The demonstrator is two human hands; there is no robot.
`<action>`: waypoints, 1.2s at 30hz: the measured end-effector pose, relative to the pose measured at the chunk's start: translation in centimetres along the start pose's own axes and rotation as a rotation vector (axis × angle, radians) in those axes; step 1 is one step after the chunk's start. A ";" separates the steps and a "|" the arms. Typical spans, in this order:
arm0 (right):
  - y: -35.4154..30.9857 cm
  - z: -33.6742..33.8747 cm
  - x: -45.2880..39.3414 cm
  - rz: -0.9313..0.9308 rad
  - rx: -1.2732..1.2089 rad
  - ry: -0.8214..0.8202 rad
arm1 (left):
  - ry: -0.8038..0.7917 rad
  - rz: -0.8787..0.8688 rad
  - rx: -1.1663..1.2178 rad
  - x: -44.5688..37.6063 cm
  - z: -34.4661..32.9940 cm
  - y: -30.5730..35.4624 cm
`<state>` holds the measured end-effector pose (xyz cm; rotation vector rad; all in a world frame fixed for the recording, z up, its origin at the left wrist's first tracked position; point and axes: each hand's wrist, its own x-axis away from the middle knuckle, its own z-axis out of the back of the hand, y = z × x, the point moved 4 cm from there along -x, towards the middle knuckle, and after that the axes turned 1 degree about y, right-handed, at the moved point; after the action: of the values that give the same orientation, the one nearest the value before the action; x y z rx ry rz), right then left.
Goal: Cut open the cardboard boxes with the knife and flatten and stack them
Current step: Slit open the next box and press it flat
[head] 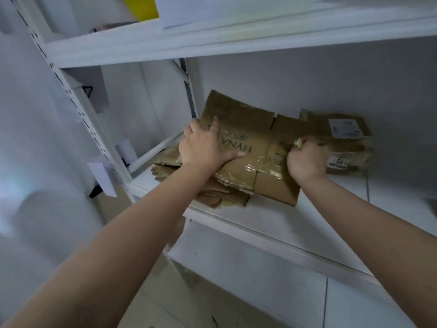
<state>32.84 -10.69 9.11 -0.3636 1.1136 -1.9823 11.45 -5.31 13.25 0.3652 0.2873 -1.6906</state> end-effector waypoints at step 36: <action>-2.2 -21.5 1.0 0.427 0.666 -0.440 | -0.442 -0.328 0.101 -5.4 -17.8 -14.2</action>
<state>18.45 1.53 -1.48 -0.1686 0.1966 -1.6566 -0.57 8.73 -1.13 0.0091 -0.0715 -2.0597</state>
